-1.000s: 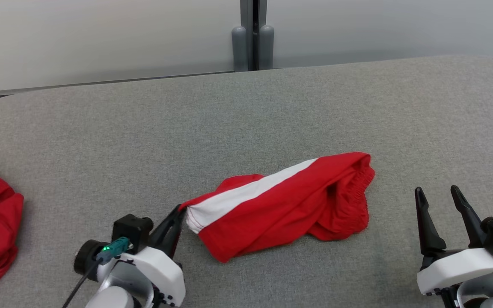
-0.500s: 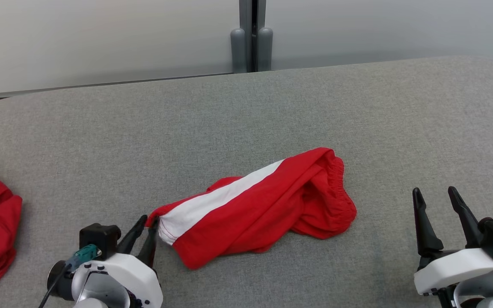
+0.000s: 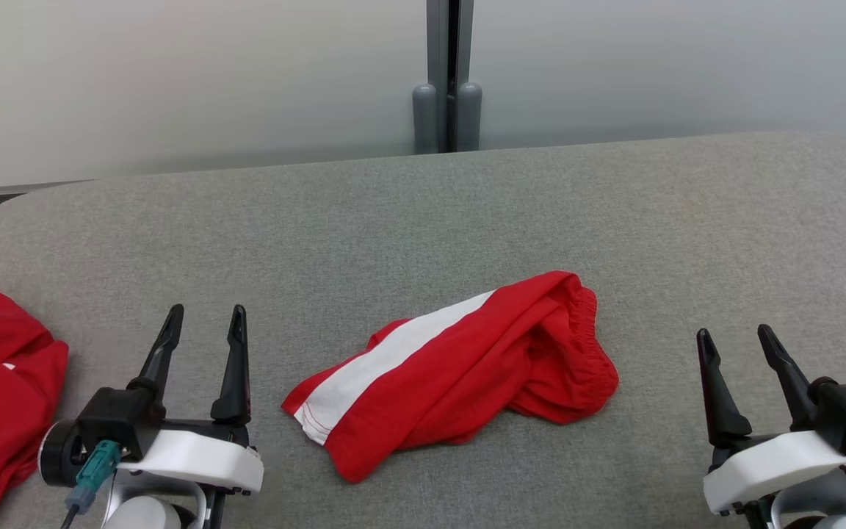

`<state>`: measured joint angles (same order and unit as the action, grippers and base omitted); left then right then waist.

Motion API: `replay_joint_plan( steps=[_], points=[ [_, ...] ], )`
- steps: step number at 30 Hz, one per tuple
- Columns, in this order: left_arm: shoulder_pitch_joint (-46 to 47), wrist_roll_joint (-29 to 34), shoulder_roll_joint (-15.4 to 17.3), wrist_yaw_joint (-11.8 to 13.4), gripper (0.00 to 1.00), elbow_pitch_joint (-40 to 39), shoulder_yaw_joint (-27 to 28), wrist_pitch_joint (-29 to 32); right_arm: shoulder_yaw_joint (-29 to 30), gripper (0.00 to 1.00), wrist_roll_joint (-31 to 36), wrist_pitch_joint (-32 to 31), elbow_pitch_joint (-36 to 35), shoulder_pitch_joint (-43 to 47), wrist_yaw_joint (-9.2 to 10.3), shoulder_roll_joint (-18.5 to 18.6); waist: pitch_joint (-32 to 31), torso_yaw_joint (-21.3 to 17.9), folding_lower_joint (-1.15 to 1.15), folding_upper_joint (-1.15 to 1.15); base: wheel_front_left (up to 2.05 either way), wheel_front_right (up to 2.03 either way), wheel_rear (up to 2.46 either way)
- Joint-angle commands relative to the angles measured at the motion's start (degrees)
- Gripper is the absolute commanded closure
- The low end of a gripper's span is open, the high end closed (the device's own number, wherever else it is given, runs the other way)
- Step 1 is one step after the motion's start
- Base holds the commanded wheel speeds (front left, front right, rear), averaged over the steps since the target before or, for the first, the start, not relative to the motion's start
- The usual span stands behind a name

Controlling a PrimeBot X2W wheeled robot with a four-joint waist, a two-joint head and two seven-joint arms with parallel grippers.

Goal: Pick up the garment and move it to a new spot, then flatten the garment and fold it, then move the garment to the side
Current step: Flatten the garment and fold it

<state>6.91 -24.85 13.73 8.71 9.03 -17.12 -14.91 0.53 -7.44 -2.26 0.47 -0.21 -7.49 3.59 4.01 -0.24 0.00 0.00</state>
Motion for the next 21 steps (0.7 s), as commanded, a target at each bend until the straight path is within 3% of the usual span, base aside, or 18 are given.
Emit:
replay_joint_plan(
  steps=[1, 7, 21],
  points=[
    [-1.0, 1.5, 0.0, 0.5, 0.00, -1.6, 0.8, -0.3, -0.3, 0.00, 0.1, -0.2, -0.4, 0.5, 0.00, 0.5, -0.8, 0.5, 0.00, 0.00, 0.00, 0.00, 0.00],
    [-4.7, 7.0, 0.4, 0.9, 0.00, -5.4, 1.5, -0.3, -2.1, 0.00, -0.3, -1.2, -0.8, 1.7, 0.00, 0.9, -2.7, 1.3, 0.00, 0.00, 0.00, 0.00, 0.00],
    [-6.4, 5.1, 0.7, -0.3, 0.00, -2.8, 0.7, 1.5, -2.4, 0.00, -0.8, -2.1, -1.6, 3.2, 0.00, 0.9, -3.8, 2.0, 0.00, 0.00, 0.00, 0.00, 0.00]
  ],
)
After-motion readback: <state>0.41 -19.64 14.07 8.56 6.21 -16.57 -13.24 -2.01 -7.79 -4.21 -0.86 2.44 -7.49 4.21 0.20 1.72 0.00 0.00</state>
